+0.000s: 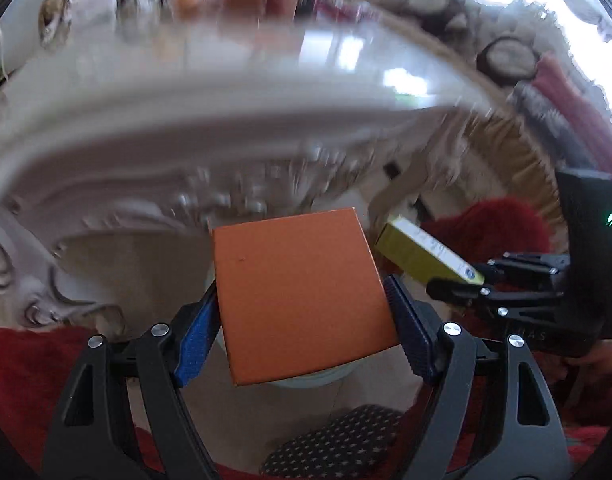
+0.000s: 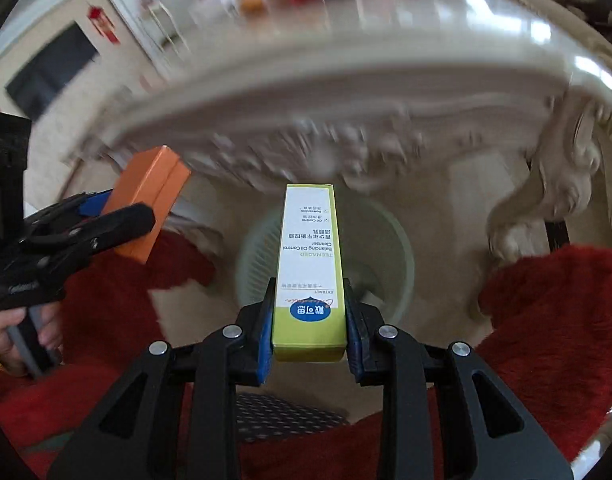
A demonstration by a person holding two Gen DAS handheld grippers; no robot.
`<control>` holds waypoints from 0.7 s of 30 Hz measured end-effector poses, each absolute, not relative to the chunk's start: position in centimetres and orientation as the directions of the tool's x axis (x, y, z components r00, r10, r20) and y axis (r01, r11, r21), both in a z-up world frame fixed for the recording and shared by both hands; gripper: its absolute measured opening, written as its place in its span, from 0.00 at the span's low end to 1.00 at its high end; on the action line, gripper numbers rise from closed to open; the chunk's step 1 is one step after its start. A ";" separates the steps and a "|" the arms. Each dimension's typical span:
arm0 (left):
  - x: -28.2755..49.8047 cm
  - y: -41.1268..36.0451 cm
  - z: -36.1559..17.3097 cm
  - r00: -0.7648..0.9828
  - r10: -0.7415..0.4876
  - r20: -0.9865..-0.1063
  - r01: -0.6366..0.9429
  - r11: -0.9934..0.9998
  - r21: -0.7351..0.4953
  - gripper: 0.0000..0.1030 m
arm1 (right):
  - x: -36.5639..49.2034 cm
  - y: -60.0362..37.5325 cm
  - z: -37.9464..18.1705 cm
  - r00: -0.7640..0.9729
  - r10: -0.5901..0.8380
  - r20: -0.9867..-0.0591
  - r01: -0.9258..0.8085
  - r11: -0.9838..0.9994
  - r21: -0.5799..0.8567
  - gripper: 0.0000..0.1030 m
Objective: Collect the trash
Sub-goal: 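Carry both boxes over the wastebasket and open both tools to drop them, then grasp the bagged orange with the left tool while the right grasps the pink-white box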
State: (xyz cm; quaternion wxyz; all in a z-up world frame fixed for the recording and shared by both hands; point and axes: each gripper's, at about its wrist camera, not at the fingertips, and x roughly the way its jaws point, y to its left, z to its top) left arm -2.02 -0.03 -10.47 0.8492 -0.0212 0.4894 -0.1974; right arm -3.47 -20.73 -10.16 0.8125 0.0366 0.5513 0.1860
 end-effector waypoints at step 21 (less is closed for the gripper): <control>-2.3 0.1 -13.6 0.424 -0.305 -0.853 0.344 0.925 -0.160 0.88 | -2.8 -21.3 -10.0 0.419 0.244 -0.875 -0.289 0.949 0.126 0.59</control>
